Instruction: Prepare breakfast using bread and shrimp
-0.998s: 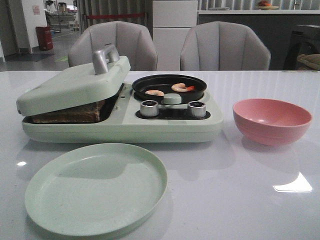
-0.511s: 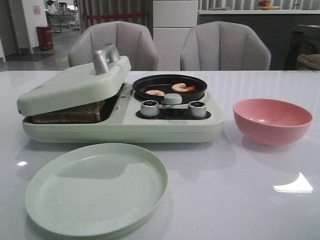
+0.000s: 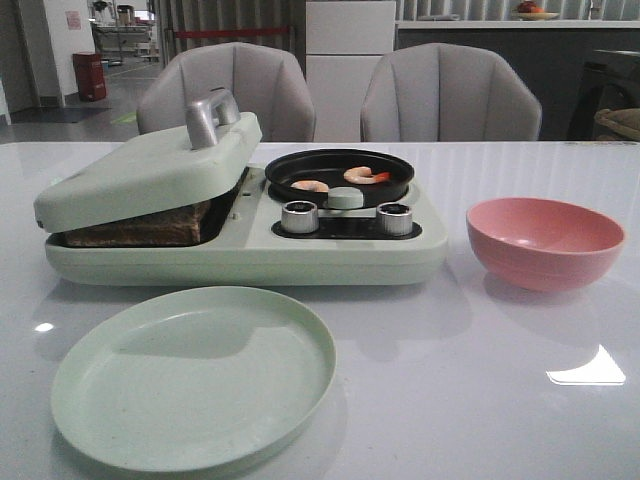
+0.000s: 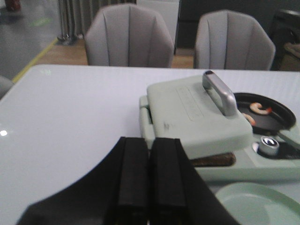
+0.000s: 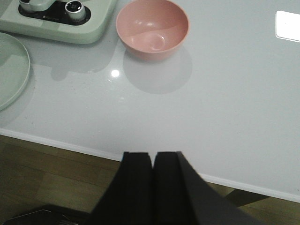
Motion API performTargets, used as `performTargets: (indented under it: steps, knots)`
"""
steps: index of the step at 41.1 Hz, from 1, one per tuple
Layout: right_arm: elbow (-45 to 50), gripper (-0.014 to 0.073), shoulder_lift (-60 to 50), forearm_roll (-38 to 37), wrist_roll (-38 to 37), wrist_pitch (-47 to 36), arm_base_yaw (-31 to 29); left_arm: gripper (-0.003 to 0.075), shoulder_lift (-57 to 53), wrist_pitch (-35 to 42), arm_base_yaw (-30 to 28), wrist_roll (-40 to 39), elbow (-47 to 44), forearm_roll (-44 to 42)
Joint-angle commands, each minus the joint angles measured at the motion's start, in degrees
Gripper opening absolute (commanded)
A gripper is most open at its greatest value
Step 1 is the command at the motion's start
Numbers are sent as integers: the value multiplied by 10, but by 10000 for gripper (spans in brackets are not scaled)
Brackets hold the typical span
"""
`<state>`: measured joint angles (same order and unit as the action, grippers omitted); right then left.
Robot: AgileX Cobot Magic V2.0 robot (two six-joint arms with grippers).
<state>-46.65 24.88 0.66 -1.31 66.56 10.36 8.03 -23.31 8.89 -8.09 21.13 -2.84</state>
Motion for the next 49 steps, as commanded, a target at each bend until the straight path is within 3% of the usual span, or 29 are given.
performTargets:
  steps: [1, 10, 17, 27, 49]
  knots:
    - [-13, 15, 5, -7, 2, -40, 0, 104, -32, 124, -33, -3, -39, -4]
    - [-13, 15, 5, -7, 2, -40, 0, 104, -81, 205, -86, -3, -141, -4]
    - [-13, 15, 5, -7, 2, -40, 0, 104, -97, 222, -88, 0, -177, -15]
    - [-13, 15, 5, -7, 2, -39, 0, 104, -97, 309, -88, 2, -232, -17]
    - [-13, 15, 5, -7, 2, -38, 0, 104, -97, 295, -88, 24, -231, -10]
